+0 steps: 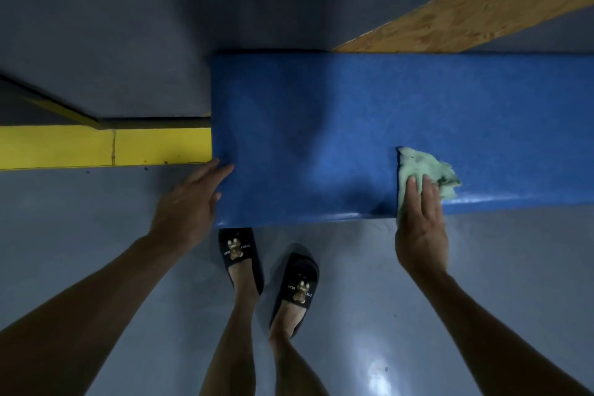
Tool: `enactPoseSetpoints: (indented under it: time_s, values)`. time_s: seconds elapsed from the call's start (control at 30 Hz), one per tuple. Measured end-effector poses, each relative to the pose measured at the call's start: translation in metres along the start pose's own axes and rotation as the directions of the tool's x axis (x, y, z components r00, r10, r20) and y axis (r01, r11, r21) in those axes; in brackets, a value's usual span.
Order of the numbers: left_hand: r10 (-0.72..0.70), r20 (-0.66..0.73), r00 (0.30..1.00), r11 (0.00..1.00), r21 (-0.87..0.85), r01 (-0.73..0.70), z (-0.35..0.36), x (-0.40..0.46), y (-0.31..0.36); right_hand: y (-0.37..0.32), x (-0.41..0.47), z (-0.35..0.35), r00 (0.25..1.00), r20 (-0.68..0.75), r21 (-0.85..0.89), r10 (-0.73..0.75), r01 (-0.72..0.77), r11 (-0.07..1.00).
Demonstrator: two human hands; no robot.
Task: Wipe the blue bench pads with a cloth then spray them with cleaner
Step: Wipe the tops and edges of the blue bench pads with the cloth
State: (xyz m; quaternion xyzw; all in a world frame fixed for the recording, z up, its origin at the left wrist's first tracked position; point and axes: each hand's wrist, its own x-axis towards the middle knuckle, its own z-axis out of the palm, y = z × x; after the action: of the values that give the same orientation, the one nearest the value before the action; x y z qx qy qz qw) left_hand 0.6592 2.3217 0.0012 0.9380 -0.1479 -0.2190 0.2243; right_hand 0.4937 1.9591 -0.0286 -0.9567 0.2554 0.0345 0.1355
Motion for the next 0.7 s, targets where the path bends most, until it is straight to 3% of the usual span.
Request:
enactPoseSetpoints:
  time_s: [0.1,0.17,0.27,0.33,0.47,0.5,0.53,0.6,0.7]
  values:
    - [0.017,-0.020,1.000,0.999,-0.034,-0.018,-0.003,-0.010,-0.008,-0.047,-0.005,0.022,0.980,-0.053,0.128,0.191,-0.183,0.975]
    - [0.029,-0.020,0.999,0.998,-0.048,-0.030,-0.003,-0.017,-0.011,-0.096,-0.020,0.039,0.983,-0.092,0.158,0.157,-0.142,0.977]
    - [0.003,-0.012,1.000,0.999,-0.040,-0.003,-0.004,-0.025,-0.013,-0.172,-0.053,0.055,0.993,0.001,0.095,-0.115,0.114,0.989]
    - [0.006,0.007,1.000,1.000,-0.021,-0.006,-0.003,-0.027,-0.018,-0.195,-0.064,0.056,0.944,0.124,0.075,-0.305,0.297,0.952]
    - [0.014,0.033,0.999,0.999,-0.032,-0.013,-0.001,-0.027,-0.034,-0.151,-0.023,0.036,0.771,0.197,-0.009,-0.605,0.618,0.786]
    - [0.008,0.038,0.999,1.000,-0.031,-0.007,0.000,-0.025,-0.038,-0.132,-0.008,0.030,0.768,0.172,-0.025,-0.617,0.629,0.777]
    - [0.003,0.042,0.999,1.000,-0.026,-0.002,0.001,-0.023,-0.042,-0.114,0.007,0.022,0.812,0.137,-0.023,-0.567,0.575,0.818]
    - [-0.001,0.051,0.999,1.000,-0.028,0.003,0.002,-0.019,-0.048,-0.088,0.029,0.008,0.937,0.109,0.017,-0.333,0.333,0.943]
    - [0.015,0.057,0.998,0.999,-0.047,-0.012,0.001,-0.017,-0.056,-0.084,0.031,0.012,0.994,0.069,0.058,-0.090,0.086,0.995]
